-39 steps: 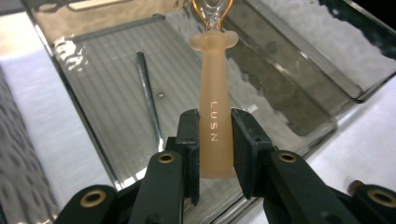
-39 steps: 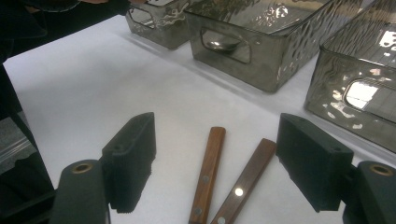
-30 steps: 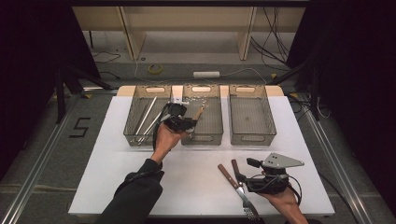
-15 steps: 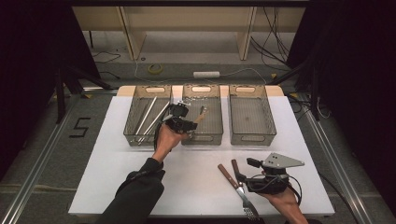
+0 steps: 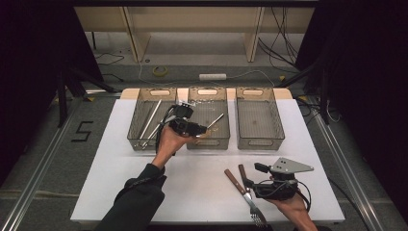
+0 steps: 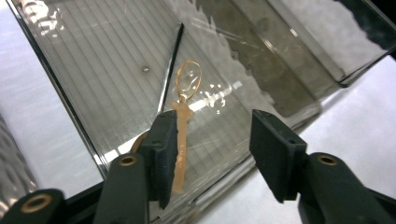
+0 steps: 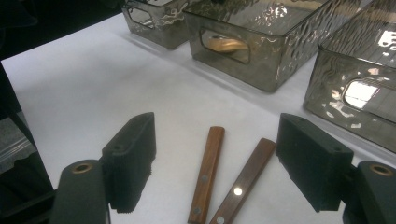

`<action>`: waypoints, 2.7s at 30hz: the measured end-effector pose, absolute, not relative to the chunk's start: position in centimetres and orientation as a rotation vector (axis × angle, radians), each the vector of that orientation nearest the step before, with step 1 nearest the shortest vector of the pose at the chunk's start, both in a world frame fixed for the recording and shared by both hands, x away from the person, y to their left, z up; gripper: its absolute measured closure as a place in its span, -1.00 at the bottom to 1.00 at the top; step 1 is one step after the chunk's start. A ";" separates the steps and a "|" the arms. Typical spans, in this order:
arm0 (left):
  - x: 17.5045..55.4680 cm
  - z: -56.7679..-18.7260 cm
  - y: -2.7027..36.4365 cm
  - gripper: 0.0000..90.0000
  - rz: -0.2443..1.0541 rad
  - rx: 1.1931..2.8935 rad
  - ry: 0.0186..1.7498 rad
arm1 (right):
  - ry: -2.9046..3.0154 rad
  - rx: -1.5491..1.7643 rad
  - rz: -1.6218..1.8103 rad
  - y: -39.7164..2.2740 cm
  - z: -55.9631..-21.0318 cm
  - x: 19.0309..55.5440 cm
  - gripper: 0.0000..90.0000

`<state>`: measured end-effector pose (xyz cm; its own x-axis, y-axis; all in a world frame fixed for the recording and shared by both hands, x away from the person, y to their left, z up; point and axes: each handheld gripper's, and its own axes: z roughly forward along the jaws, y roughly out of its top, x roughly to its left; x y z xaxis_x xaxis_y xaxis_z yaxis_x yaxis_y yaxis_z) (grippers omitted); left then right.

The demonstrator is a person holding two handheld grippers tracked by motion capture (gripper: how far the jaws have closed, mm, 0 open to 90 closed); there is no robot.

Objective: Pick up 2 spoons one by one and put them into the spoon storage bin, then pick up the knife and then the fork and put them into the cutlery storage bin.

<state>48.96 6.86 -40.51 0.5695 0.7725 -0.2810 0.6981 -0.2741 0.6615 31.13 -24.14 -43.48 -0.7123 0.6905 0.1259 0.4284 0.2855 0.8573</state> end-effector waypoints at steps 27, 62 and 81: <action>41.6 -40.2 14.7 -0.42 0.194 1.855 1.052 | 2.499 1.065 1.096 -22.7 -43.5 32.1 -0.25; 35.7 -41.4 18.7 -0.57 0.299 1.785 0.942 | 2.797 0.973 0.707 -18.5 -43.6 34.6 -0.14; 33.6 -41.7 19.0 -0.58 0.360 1.784 0.900 | 2.855 0.994 0.618 -18.0 -43.8 35.4 -0.01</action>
